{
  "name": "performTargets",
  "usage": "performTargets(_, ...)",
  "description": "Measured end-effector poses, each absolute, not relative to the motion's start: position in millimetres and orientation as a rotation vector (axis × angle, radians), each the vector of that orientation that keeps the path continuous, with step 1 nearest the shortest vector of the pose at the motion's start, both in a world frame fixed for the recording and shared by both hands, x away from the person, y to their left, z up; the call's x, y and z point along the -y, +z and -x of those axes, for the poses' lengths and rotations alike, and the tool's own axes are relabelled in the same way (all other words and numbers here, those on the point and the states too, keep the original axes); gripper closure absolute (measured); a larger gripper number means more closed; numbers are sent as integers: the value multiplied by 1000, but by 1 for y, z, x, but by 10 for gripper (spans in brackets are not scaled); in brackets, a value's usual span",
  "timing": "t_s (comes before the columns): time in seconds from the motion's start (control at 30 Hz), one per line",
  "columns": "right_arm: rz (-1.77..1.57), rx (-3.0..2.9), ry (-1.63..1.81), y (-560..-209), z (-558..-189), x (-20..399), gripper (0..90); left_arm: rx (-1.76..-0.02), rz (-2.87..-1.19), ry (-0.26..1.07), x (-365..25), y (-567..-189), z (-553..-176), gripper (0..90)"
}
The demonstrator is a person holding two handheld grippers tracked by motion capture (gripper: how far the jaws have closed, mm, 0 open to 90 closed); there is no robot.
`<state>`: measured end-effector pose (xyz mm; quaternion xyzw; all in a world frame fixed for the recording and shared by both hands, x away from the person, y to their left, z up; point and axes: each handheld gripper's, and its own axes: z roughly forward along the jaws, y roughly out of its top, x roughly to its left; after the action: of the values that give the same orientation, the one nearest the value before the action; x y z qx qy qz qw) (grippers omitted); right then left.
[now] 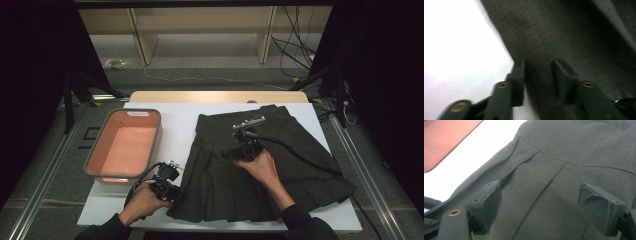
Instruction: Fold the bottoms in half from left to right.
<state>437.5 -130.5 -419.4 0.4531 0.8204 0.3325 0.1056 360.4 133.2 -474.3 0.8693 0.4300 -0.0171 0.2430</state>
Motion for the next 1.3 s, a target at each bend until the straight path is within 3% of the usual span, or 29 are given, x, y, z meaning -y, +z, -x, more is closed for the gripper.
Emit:
performTargets(0.17,-1322,-2428,956,-422,-438,130,207,-1150,-2329,-76,-133,-470,-361,855)
performTargets(0.47,-1323,-2425,952,-422,-434,134,214,-1113,-2273,-140,-128,-463,-357,864)
performTargets(0.57,-1324,-2419,950,-421,-434,134,216,-1111,-2298,-138,-128,-466,-358,775)
performTargets(0.8,-1331,-2415,950,-422,-436,134,216,-1184,-2360,-96,-128,-471,-362,453)
performTargets(0.93,-1333,-2412,953,-421,-436,134,216,-1221,-2365,-100,-129,-476,-365,408)
performTargets(1.0,-1336,-2410,960,-420,-436,134,216,-1218,-2367,-76,-128,-475,-367,449)
performTargets(1.1,-1341,-2411,959,-421,-436,134,217,-1203,-2361,-21,-128,-476,-369,666)
performTargets(1.13,-1342,-2412,960,-421,-436,134,217,-1204,-2338,-67,-128,-477,-370,743)
performTargets(1.2,-1343,-2415,963,-422,-436,133,218,-1173,-2350,-42,-125,-477,-368,843)
performTargets(1.3,-1345,-2412,965,-421,-437,133,219,-1153,-2299,-84,-124,-472,-367,882)
